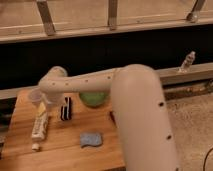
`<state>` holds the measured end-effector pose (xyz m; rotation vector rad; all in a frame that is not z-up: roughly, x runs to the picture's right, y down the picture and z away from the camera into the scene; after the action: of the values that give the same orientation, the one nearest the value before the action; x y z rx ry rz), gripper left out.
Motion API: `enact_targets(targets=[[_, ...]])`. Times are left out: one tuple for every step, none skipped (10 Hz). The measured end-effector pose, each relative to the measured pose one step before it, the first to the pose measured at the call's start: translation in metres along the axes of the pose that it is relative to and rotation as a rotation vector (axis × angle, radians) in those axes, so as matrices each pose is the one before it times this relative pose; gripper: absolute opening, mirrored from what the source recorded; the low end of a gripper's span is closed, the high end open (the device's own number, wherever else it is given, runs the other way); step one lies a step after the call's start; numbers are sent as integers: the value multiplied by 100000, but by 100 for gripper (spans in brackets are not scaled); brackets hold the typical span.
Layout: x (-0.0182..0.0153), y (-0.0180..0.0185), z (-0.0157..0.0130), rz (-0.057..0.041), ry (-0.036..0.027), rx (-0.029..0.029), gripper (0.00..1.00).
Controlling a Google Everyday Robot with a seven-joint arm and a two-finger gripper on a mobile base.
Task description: Place the bottle in the ceramic bowl
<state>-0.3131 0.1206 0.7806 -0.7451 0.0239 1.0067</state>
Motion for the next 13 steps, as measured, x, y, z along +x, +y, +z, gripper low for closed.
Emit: enact_targets(targets=[[-467, 1765, 687, -2821, 758, 94, 80], [-364, 1573, 835, -2605, 1522, 337, 80], [-133, 1343, 1282, -2673, 2303, 1799, 80], [-1, 113, 786, -319, 1060, 1482, 80], [187, -489, 896, 497, 1616, 1570, 80], [266, -622, 783, 1023, 1565, 1567, 80], [173, -537, 818, 793, 1216, 1785, 80], [184, -276, 998, 656, 1662, 1655, 80], [12, -284, 972, 823, 1849, 1309, 80], [18, -275, 1022, 1027, 1921, -116, 80], [160, -310, 914, -259, 1738, 1052, 79], [59, 550, 922, -674, 1255, 104, 72], [174, 800, 418, -1958, 347, 348, 59]])
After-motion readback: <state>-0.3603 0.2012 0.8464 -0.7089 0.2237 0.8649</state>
